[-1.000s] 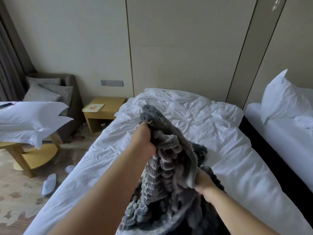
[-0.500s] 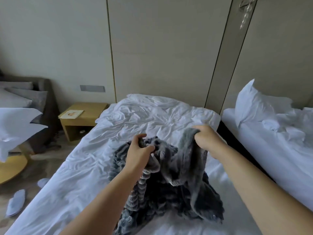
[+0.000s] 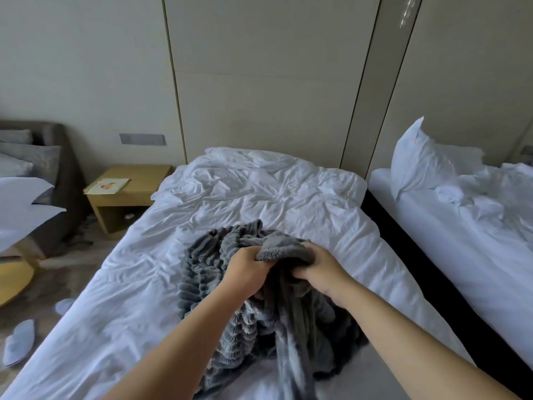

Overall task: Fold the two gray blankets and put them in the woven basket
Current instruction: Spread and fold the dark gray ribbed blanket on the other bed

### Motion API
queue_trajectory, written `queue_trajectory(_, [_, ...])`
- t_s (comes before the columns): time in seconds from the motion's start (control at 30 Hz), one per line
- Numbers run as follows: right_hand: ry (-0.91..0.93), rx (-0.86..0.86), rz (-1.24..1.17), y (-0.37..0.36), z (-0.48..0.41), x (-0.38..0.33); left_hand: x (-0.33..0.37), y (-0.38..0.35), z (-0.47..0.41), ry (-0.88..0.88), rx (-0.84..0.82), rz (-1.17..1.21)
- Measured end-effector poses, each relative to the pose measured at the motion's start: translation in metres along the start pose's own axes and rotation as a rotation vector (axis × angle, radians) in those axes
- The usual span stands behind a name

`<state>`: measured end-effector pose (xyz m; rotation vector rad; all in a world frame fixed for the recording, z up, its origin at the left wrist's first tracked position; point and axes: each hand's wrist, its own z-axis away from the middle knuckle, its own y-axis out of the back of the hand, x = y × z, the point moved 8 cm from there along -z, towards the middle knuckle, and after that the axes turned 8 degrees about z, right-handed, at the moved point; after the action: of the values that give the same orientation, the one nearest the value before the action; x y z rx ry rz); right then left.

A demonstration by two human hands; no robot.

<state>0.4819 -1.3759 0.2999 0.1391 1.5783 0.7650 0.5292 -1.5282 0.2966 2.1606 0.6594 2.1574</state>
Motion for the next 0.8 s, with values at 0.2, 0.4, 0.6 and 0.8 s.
queue_trajectory(0.2, [-0.188, -0.219, -0.205, -0.051, 0.015, 0.065, -0.025, 0.013, -0.007, 0.159, 0.161, 0.354])
queue_trajectory(0.4, [-0.136, -0.033, -0.105, -0.059, 0.011, 0.081, -0.054, -0.018, -0.014, 0.438, 0.145, 0.879])
queue_trajectory(0.6, [-0.393, -0.197, 0.532, -0.026, 0.015, 0.169, -0.088, -0.001, -0.019, 0.288, -0.315, -0.291])
queue_trajectory(0.8, [-0.719, -0.845, 0.942, -0.029, 0.062, 0.261, -0.192, 0.024, 0.044, 0.758, -0.883, -1.067])
